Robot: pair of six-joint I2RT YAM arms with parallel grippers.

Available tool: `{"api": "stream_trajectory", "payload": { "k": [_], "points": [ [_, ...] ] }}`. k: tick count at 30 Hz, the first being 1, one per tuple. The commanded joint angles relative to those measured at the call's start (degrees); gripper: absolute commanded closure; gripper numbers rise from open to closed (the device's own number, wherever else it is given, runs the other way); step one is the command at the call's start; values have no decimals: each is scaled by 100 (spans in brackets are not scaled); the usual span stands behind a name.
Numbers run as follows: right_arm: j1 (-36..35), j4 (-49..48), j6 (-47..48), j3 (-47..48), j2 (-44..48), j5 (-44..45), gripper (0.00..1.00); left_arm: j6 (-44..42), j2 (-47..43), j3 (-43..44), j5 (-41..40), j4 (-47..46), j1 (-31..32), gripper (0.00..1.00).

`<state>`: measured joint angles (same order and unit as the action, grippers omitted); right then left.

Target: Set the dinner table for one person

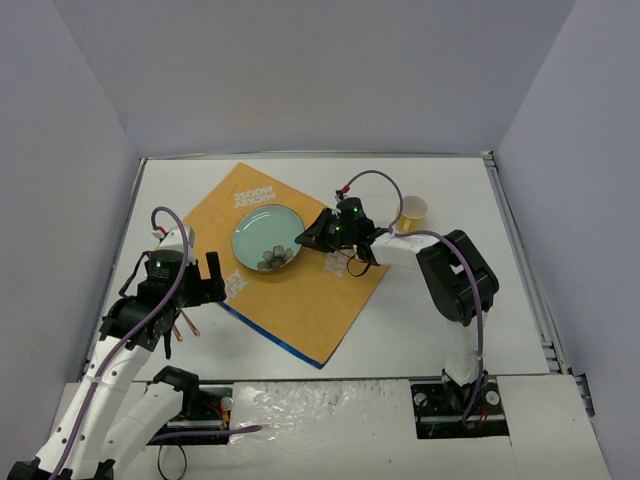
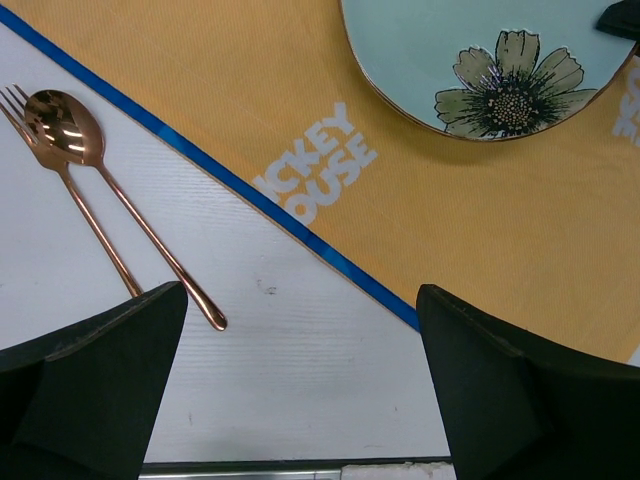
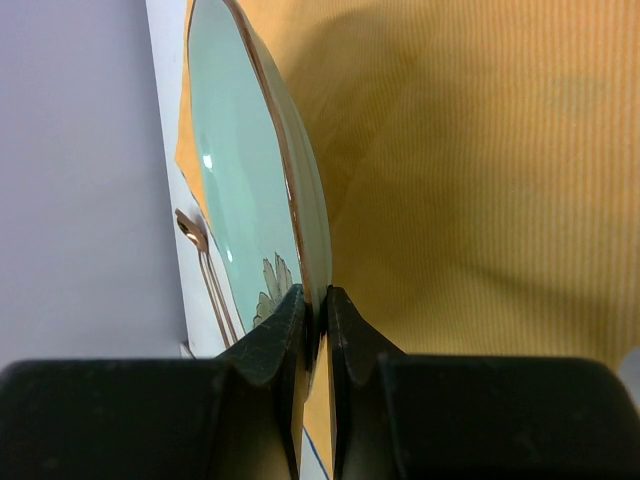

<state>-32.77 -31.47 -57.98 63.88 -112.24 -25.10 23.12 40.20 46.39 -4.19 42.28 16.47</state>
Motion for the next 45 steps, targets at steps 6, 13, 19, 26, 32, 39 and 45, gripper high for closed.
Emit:
{"api": "stream_trajectory", "payload": {
  "k": [6, 13, 19, 26, 32, 39, 45],
  "points": [
    [-18, -1550, -220, 154, 60, -307, 100, -67, 72, 58, -146, -462, -38, 3],
    [-19, -1658, -179, -113, -199, -255, 100, -65, 102, 54, -123, -466, -30, 3],
    [-14, -1667, -168, -384, -336, -109, 100, -58, 128, 45, -117, -457, -30, 3],
    [-9, -859, 431, -307, -370, 200, 70, -53, 129, 54, -135, -440, -30, 3],
    [-27, 758, 1369, -28, 318, 1040, 31, -42, 129, 57, -137, -434, -30, 3],
    [-36, 2914, 2640, 362, 1685, 3052, 19, -9, 129, 54, -222, -413, -30, 3],
    [141, 4042, 3050, 165, 2482, 4729, 18, 14, 181, 73, -300, -372, -39, 3]
  ]
}}
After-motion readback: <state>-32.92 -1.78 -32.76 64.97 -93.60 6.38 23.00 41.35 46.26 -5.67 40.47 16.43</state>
